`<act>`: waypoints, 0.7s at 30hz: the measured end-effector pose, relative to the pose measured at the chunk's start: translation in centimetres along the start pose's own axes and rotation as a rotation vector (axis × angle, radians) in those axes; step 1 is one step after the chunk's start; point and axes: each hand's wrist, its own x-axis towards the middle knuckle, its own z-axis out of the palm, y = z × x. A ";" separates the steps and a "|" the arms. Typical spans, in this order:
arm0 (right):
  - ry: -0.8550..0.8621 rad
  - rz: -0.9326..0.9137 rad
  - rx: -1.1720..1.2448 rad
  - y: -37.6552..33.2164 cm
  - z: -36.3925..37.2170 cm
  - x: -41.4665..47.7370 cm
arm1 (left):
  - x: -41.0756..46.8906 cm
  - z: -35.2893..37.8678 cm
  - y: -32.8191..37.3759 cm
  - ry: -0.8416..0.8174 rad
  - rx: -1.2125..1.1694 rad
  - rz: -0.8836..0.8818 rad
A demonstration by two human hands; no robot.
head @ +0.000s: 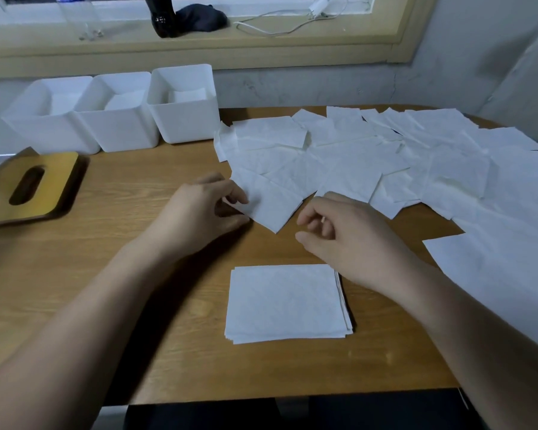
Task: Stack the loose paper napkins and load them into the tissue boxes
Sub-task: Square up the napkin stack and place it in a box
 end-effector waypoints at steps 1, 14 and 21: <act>-0.023 -0.024 -0.023 -0.1 0.4 0.7 | 0.0 0.2 0.0 -0.012 0.011 0.025; 0.096 -0.199 -0.228 0.3 4.0 3.2 | -0.7 0.6 2.1 0.055 -0.042 0.147; 0.169 -0.116 0.103 -0.8 0.6 1.7 | -1.1 -1.4 3.3 0.080 -0.178 0.117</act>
